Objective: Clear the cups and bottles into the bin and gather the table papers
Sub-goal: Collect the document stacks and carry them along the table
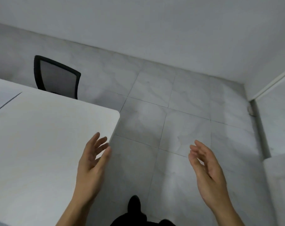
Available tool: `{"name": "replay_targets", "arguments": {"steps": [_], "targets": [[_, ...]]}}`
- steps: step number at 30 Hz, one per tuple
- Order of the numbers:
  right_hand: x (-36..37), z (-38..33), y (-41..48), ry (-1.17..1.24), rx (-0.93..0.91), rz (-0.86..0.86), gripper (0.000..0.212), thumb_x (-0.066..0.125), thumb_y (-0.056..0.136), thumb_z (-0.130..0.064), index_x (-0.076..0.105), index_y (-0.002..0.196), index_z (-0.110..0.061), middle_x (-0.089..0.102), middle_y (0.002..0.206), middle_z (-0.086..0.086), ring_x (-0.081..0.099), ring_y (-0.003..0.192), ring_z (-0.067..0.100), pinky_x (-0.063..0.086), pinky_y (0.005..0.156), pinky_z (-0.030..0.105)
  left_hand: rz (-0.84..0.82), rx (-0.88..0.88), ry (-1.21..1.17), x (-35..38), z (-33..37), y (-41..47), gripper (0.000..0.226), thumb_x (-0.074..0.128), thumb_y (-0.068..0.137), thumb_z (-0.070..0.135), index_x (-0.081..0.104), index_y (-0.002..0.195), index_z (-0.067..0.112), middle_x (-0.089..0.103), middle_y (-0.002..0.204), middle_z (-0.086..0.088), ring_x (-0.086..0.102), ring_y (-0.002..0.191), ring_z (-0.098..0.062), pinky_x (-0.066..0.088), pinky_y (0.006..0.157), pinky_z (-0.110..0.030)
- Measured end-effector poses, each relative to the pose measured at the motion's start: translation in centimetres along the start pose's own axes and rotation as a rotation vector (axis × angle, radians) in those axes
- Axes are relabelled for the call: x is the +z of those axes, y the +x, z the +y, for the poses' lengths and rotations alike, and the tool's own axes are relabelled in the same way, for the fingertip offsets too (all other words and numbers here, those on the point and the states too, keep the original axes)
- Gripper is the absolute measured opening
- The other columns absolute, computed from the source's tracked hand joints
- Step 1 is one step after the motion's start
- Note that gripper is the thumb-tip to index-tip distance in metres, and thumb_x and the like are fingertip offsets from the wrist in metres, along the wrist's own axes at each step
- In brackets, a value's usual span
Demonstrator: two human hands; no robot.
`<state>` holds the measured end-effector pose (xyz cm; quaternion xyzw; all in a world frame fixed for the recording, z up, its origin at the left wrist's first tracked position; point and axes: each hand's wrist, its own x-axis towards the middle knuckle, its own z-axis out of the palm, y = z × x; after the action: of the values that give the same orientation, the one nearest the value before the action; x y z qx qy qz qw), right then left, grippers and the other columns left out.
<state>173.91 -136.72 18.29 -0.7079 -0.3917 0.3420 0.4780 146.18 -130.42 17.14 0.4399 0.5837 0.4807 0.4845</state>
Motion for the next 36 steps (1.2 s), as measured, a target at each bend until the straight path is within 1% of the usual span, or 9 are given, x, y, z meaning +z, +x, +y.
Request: {"name": "replay_targets", "arguments": {"steps": [4, 8, 13, 16, 21, 24, 30, 33, 36], "targets": [[0.1, -2.8, 9.4, 0.048, -0.016, 0.093, 0.039, 0.059, 0.09, -0.037, 0.059, 0.129, -0.032, 0.067, 0.121, -0.018, 0.058, 0.113, -0.009, 0.043, 0.083, 0.001, -0.066, 0.076, 0.022, 5.0, 4.2, 10.2, 0.057, 0.064, 0.084, 0.037, 0.051, 0.139, 0.036, 0.066, 0.127, 0.013, 0.062, 0.119, -0.008, 0.05, 0.099, -0.041], [2.3, -2.4, 19.5, 0.098, 0.008, 0.12, 0.034, 0.06, 0.094, -0.031, 0.06, 0.128, -0.033, 0.067, 0.122, -0.018, 0.058, 0.115, -0.01, 0.046, 0.088, 0.011, -0.085, 0.094, 0.071, 9.6, 4.5, 19.5, 0.056, 0.07, 0.088, 0.032, 0.05, 0.14, 0.035, 0.066, 0.126, 0.013, 0.062, 0.118, -0.009, 0.051, 0.097, -0.04], [7.2, -1.8, 35.8, 0.125, 0.041, -0.014, 0.032, 0.06, 0.097, -0.025, 0.059, 0.127, -0.036, 0.066, 0.123, -0.018, 0.056, 0.116, -0.011, 0.044, 0.085, 0.007, 0.027, 0.016, 0.046, 14.8, 3.2, 31.5, 0.053, 0.07, 0.086, 0.027, 0.053, 0.135, 0.036, 0.067, 0.125, 0.007, 0.064, 0.115, -0.008, 0.049, 0.102, -0.046], [11.1, -4.9, 45.9, 0.108, 0.03, -0.155, 0.03, 0.06, 0.097, -0.027, 0.059, 0.126, -0.037, 0.066, 0.122, -0.019, 0.055, 0.113, -0.014, 0.04, 0.08, -0.002, 0.143, 0.01, 0.027, 16.1, 5.6, 38.1, 0.053, 0.075, 0.085, 0.026, 0.054, 0.133, 0.035, 0.066, 0.126, 0.003, 0.064, 0.117, -0.012, 0.051, 0.099, -0.038], [19.6, -13.2, 59.8, 0.069, -0.092, -0.441, 0.034, 0.06, 0.096, -0.029, 0.059, 0.13, -0.033, 0.065, 0.121, -0.02, 0.056, 0.115, -0.01, 0.042, 0.082, 0.001, 0.361, 0.066, 0.014, 15.2, 10.2, 47.6, 0.056, 0.072, 0.087, 0.021, 0.051, 0.138, 0.033, 0.065, 0.128, 0.0, 0.062, 0.119, -0.011, 0.051, 0.093, -0.018], [25.6, -16.7, 65.5, 0.049, -0.15, -0.577, 0.036, 0.06, 0.093, -0.035, 0.059, 0.129, -0.034, 0.066, 0.119, -0.024, 0.056, 0.115, -0.011, 0.043, 0.086, 0.003, 0.512, 0.056, -0.028, 14.4, 10.5, 52.2, 0.054, 0.062, 0.088, 0.013, 0.051, 0.136, 0.037, 0.065, 0.129, -0.001, 0.062, 0.119, -0.011, 0.049, 0.1, -0.022], [39.3, -20.1, 75.6, -0.015, -0.217, -0.712, 0.036, 0.061, 0.092, -0.031, 0.06, 0.129, -0.033, 0.067, 0.122, -0.021, 0.058, 0.116, -0.007, 0.046, 0.087, 0.006, 0.737, 0.008, -0.136, 11.0, 6.9, 64.9, 0.053, 0.064, 0.08, 0.019, 0.056, 0.127, 0.044, 0.065, 0.127, -0.004, 0.062, 0.12, -0.018, 0.045, 0.105, -0.05], [46.3, -23.1, 80.7, -0.029, -0.236, -0.722, 0.035, 0.062, 0.094, -0.028, 0.06, 0.127, -0.037, 0.066, 0.121, -0.024, 0.058, 0.115, -0.008, 0.046, 0.09, 0.015, 0.783, 0.017, -0.162, 7.6, 7.0, 73.4, 0.049, 0.072, 0.084, 0.023, 0.056, 0.124, 0.047, 0.066, 0.126, -0.001, 0.062, 0.119, -0.015, 0.046, 0.102, -0.044], [52.7, -28.1, 84.9, -0.024, -0.261, -0.73, 0.033, 0.062, 0.095, -0.024, 0.061, 0.126, -0.037, 0.067, 0.118, -0.023, 0.059, 0.114, -0.009, 0.045, 0.088, 0.014, 0.799, 0.053, -0.175, 3.3, 10.1, 81.6, 0.048, 0.073, 0.086, 0.028, 0.055, 0.127, 0.044, 0.067, 0.123, 0.005, 0.063, 0.117, -0.013, 0.048, 0.099, -0.04]]}}
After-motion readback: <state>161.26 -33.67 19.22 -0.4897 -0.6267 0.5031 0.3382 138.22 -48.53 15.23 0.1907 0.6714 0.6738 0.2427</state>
